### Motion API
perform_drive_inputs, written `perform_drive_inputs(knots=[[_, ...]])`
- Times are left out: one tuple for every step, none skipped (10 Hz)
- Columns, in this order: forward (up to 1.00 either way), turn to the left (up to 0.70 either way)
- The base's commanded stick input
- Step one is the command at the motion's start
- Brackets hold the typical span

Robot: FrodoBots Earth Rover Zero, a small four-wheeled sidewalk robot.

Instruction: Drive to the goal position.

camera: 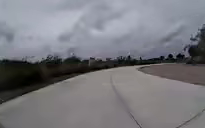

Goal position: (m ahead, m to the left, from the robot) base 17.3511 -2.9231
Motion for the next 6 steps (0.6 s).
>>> perform_drive_inputs(knots=[[0.85, 0.00], [0.85, 0.00], [0.85, 0.00], [0.85, 0.00], [0.85, 0.00], [0.85, 0.00]])
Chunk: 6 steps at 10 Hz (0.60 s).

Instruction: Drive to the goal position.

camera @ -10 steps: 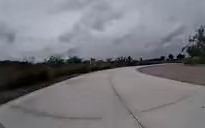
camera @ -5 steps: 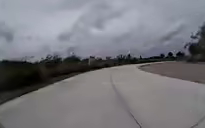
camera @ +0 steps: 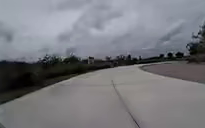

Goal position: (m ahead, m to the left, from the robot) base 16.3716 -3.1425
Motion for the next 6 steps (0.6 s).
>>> perform_drive_inputs(knots=[[0.85, 0.00], [0.85, 0.00], [0.85, -0.33], [0.85, -0.34], [0.85, -0.34], [0.85, -0.34]])
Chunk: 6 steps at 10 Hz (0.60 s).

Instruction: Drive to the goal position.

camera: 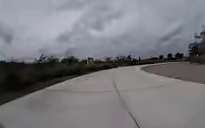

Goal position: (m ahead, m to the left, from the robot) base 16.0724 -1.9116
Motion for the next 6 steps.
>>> perform_drive_inputs(knots=[[0.85, 0.00], [0.85, 0.00], [0.85, 0.00], [0.85, 0.00], [0.85, 0.00], [0.85, 0.00]])
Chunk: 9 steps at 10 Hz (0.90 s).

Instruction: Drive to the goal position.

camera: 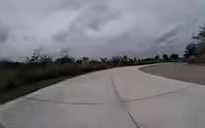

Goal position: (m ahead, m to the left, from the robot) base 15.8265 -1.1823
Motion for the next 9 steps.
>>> perform_drive_inputs(knots=[[0.85, 0.00], [0.85, 0.00], [0.85, 0.00], [0.85, 0.00], [0.85, 0.00], [0.85, 0.00], [0.85, 0.00], [0.85, 0.00], [0.85, 0.00]])
